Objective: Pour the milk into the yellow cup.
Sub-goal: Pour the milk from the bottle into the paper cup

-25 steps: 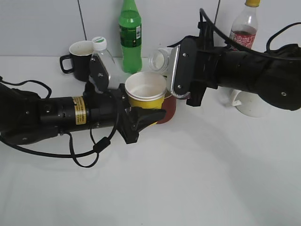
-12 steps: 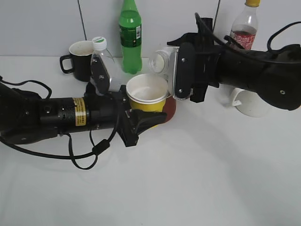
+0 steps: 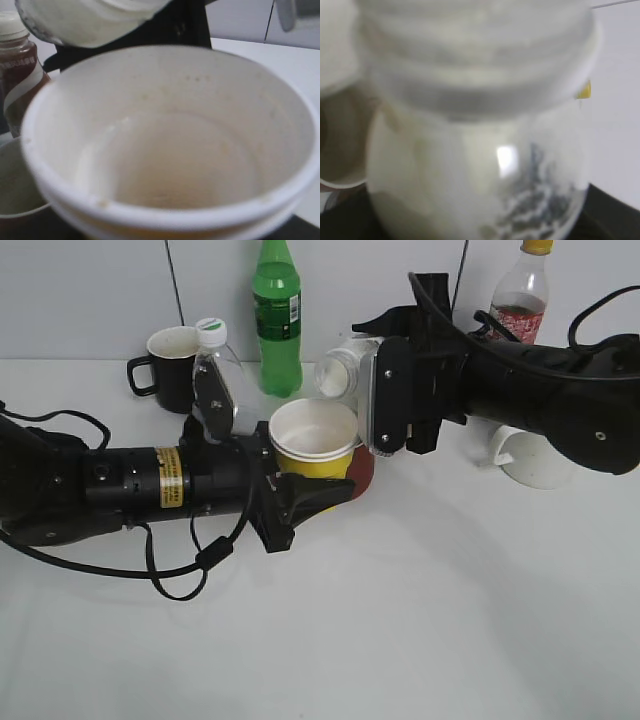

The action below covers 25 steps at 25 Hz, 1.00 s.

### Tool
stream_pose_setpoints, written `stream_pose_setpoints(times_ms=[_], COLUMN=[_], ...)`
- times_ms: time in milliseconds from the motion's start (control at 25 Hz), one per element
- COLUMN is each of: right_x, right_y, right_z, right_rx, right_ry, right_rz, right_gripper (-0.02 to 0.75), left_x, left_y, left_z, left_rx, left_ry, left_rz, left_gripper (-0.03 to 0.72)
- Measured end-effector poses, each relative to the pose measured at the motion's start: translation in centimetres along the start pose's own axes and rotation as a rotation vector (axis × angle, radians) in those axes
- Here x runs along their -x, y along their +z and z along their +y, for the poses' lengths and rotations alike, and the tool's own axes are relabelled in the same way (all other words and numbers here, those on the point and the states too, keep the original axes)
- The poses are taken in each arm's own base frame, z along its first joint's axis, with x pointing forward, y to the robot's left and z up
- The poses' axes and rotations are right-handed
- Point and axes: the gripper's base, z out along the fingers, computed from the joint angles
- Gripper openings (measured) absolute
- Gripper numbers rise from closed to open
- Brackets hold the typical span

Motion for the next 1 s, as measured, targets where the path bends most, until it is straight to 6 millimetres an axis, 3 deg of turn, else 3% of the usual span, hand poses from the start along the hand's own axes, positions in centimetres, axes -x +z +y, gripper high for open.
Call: stream_pose_setpoints(times_ms=[1000], right_x=[0.08], right_y=[0.00], right_z=[-0.20], right_rx=[-0.022], right_ry=[-0.094], right_rz=[-0.008], right_gripper=[0.444], left_x=[-0.01], left_y=[0.00], left_z=[-0.02], left_rx=[-0.003], left_ry=[0.002], left_rz=[0.001], left_gripper=[0.437])
